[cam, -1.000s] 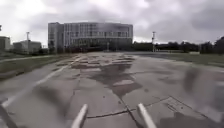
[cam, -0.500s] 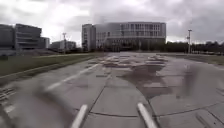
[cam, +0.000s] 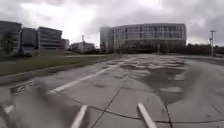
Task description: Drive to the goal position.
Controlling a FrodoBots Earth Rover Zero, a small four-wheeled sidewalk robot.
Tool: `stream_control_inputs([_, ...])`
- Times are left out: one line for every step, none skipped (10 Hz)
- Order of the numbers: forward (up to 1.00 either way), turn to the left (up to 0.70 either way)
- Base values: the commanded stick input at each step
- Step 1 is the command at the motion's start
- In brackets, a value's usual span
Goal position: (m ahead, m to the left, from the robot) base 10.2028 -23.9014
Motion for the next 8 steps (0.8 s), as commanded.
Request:
stream_control_inputs([1.00, 0.00])
stream_control_inputs([1.00, -0.11])
stream_control_inputs([1.00, -0.27])
stream_control_inputs([1.00, -0.27])
stream_control_inputs([1.00, -0.27])
stream_control_inputs([1.00, -0.27])
stream_control_inputs([1.00, -0.27])
stream_control_inputs([1.00, -0.27])
